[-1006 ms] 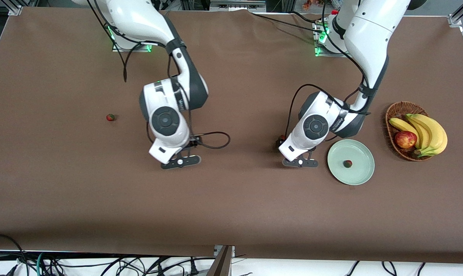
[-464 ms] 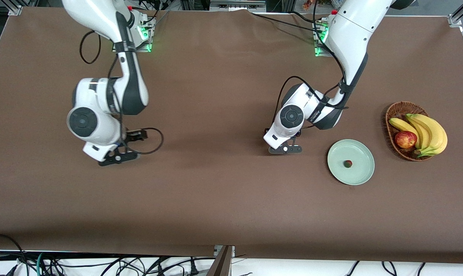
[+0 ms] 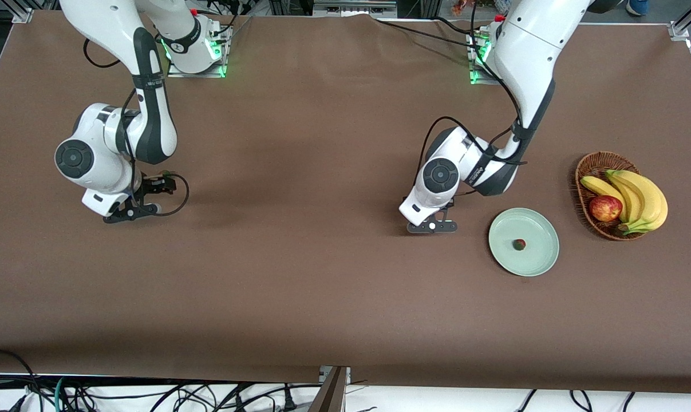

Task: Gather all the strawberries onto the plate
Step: 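Drop the strawberry on the plate while the right gripper grasps the last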

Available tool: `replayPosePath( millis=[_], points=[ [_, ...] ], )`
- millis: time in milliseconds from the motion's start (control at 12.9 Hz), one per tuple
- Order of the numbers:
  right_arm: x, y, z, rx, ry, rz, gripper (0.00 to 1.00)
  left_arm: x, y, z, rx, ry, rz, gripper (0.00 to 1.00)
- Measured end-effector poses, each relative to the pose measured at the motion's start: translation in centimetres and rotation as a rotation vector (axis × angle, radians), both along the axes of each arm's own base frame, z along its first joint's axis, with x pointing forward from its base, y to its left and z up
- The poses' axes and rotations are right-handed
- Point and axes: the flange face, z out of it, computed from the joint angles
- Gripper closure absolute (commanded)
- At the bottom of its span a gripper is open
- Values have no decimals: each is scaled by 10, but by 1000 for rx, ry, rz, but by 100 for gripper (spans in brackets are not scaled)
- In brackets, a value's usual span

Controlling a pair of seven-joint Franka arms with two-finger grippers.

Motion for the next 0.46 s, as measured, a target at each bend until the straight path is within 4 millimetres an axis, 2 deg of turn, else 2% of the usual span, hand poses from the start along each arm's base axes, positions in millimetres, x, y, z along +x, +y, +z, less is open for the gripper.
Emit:
replayPosePath(
  millis=[155, 310, 464],
  points=[
    [-23, -8, -22, -1, -1, -36, 6, 22, 32, 29, 11, 29, -57, 92],
    [-37, -12, -34, -5, 8, -51, 11, 50, 88, 66, 2, 60, -136, 92],
    [-48, -15, -42, -7, 27, -60, 19, 72, 146, 84, -25, 68, -211, 91]
  ],
)
